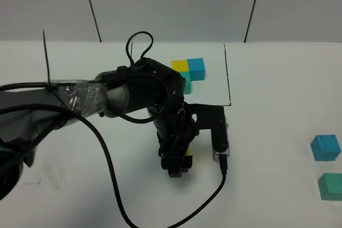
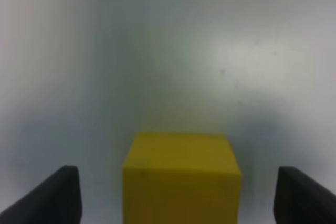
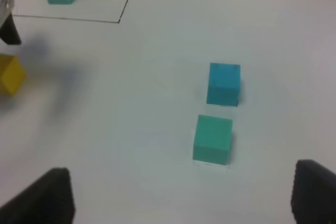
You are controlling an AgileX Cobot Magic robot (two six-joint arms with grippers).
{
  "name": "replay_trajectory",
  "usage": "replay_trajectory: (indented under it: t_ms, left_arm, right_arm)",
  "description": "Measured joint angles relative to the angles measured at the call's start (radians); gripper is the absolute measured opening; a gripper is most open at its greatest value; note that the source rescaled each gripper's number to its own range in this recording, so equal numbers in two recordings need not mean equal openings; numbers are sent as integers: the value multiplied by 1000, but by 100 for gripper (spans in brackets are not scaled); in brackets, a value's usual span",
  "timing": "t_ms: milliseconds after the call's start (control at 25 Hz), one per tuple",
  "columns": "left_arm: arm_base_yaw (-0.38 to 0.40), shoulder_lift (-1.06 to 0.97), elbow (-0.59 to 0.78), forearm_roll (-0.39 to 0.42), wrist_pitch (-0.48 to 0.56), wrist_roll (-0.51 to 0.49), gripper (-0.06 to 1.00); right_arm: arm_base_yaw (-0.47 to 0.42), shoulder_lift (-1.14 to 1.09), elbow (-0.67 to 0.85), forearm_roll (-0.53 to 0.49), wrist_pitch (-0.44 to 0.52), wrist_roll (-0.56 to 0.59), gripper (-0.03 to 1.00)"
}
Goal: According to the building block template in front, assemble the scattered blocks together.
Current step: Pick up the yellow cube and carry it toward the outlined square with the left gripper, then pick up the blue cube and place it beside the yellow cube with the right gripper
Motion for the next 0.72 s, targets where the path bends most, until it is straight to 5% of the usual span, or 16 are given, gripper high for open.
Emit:
replay_trajectory:
  t_ms: [240,560,720]
  left_arm:
    - [0,-183,0,95,34,-255,100]
    - [0,-528,0,467,148,-647,100]
    - [0,-716,0,621,291,-812,100]
  right_arm:
    - [0,0,0,0,0,0,71]
    - [0,0,0,0,0,0,71]
    - [0,0,0,0,0,0,71]
